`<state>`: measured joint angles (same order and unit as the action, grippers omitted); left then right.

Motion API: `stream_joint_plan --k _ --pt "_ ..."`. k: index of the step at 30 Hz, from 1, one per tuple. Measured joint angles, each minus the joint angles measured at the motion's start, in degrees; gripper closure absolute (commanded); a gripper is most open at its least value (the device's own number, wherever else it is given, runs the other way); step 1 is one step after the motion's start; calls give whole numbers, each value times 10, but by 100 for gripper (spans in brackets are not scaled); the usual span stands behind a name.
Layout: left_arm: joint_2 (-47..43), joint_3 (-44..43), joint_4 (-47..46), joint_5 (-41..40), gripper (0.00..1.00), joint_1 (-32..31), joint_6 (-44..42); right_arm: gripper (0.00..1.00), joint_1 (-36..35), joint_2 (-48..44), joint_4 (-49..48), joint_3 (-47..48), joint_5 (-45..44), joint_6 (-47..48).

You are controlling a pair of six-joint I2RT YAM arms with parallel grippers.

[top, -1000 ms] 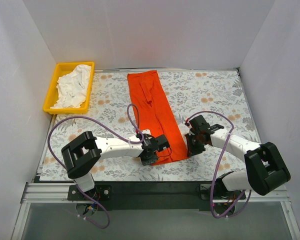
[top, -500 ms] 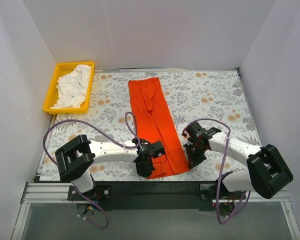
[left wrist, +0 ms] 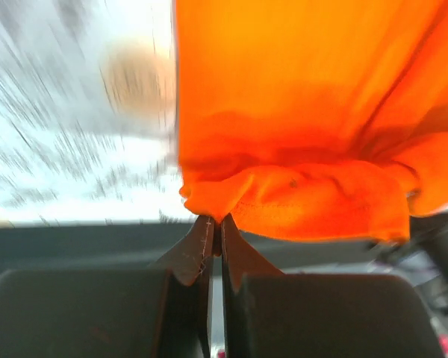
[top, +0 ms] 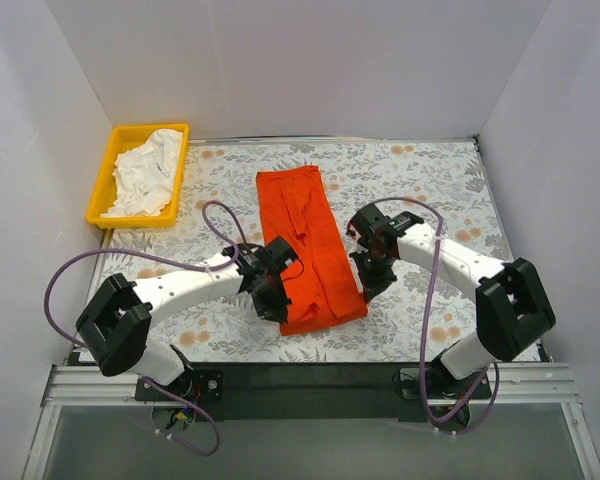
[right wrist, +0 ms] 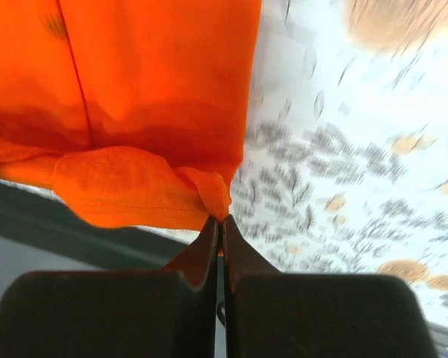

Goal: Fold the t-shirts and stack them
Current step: Fold the tshirt

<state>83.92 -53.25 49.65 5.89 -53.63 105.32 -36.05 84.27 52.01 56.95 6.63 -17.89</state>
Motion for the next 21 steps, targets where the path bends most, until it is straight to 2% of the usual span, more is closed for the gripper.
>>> stream_joint_plan --k 4,9,14,21 --pt "9 -51 2 -46 100 79 -51 99 9 72 -1 105 -41 18" --pt "36 -99 -27 -110 100 135 -113 99 26 144 -15 221 -84 41" --pt "78 -122 -67 -169 100 165 -166 99 34 197 -39 285 -102 61" --pt "129 -142 -120 -214 100 181 -221 99 39 241 -61 323 -115 82"
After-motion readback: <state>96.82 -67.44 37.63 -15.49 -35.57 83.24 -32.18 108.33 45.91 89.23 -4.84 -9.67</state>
